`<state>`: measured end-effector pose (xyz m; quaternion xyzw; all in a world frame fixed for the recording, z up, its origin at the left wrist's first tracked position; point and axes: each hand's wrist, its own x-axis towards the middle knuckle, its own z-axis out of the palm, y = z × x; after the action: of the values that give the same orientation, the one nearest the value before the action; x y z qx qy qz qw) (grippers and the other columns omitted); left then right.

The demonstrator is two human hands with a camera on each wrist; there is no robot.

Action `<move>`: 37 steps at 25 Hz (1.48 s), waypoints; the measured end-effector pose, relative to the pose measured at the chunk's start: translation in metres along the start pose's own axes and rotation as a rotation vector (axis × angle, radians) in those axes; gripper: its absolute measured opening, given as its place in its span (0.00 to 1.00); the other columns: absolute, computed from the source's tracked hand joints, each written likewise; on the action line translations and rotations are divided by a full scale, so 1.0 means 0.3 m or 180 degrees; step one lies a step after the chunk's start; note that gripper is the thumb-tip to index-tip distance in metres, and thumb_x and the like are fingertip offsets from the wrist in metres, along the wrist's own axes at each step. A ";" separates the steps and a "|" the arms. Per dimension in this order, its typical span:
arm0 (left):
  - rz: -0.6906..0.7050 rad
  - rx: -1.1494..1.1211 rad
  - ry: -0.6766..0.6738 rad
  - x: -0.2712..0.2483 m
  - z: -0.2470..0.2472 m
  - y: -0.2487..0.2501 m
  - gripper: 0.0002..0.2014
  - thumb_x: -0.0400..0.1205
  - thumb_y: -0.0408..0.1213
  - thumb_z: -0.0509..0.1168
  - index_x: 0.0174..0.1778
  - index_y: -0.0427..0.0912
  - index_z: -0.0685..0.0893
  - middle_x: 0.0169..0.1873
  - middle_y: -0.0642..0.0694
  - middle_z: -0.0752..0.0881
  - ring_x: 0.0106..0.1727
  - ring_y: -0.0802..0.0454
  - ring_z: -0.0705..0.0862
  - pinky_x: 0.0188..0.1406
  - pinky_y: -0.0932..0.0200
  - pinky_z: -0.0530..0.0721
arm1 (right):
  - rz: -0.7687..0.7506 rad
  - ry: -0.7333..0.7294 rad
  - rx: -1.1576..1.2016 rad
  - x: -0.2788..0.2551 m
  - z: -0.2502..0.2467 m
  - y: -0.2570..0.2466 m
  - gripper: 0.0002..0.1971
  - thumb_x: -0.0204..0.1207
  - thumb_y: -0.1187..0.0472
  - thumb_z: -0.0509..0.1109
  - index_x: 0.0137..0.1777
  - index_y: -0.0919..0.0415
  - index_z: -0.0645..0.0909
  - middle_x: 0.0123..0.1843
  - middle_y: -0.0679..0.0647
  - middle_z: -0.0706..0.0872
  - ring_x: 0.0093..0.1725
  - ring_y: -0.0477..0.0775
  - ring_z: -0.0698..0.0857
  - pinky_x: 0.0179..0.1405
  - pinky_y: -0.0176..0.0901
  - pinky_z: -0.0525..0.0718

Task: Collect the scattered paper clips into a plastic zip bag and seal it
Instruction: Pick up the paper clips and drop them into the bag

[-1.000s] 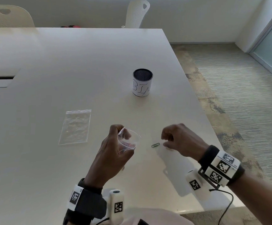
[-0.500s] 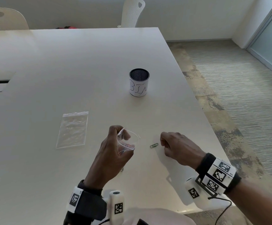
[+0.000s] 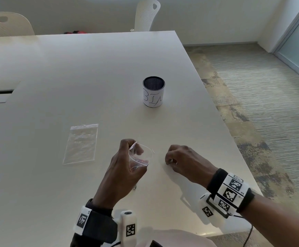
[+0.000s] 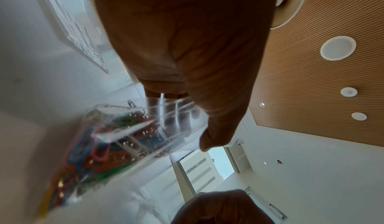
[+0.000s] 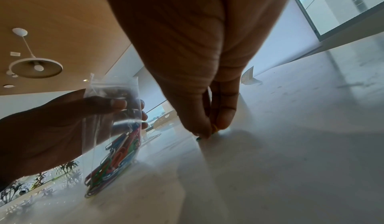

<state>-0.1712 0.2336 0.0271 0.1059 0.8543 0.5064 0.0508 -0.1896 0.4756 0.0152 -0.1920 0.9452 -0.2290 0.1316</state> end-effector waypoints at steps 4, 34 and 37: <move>-0.0012 0.0002 0.0018 0.004 -0.001 -0.002 0.22 0.81 0.29 0.74 0.61 0.52 0.71 0.55 0.58 0.82 0.39 0.53 0.91 0.40 0.64 0.88 | 0.0050 -0.0088 -0.0275 0.003 -0.004 -0.005 0.07 0.84 0.68 0.69 0.56 0.57 0.84 0.51 0.51 0.85 0.42 0.52 0.82 0.40 0.37 0.76; -0.0065 0.0089 0.0088 0.004 0.007 0.005 0.24 0.80 0.29 0.74 0.62 0.53 0.70 0.53 0.53 0.85 0.35 0.51 0.87 0.32 0.71 0.81 | -0.0533 0.1097 0.0993 0.055 -0.153 -0.266 0.05 0.81 0.70 0.76 0.48 0.60 0.92 0.46 0.49 0.90 0.41 0.46 0.89 0.45 0.49 0.89; -0.0092 0.0153 0.0081 0.007 0.006 -0.002 0.24 0.79 0.32 0.74 0.62 0.56 0.69 0.49 0.51 0.88 0.37 0.52 0.88 0.33 0.68 0.82 | -0.0656 0.1054 0.0936 0.057 -0.150 -0.292 0.04 0.81 0.69 0.76 0.46 0.60 0.90 0.41 0.48 0.93 0.39 0.45 0.91 0.42 0.47 0.90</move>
<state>-0.1728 0.2354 0.0258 0.0883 0.8682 0.4863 0.0447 -0.1935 0.4135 0.0934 -0.2261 0.8858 -0.4046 -0.0227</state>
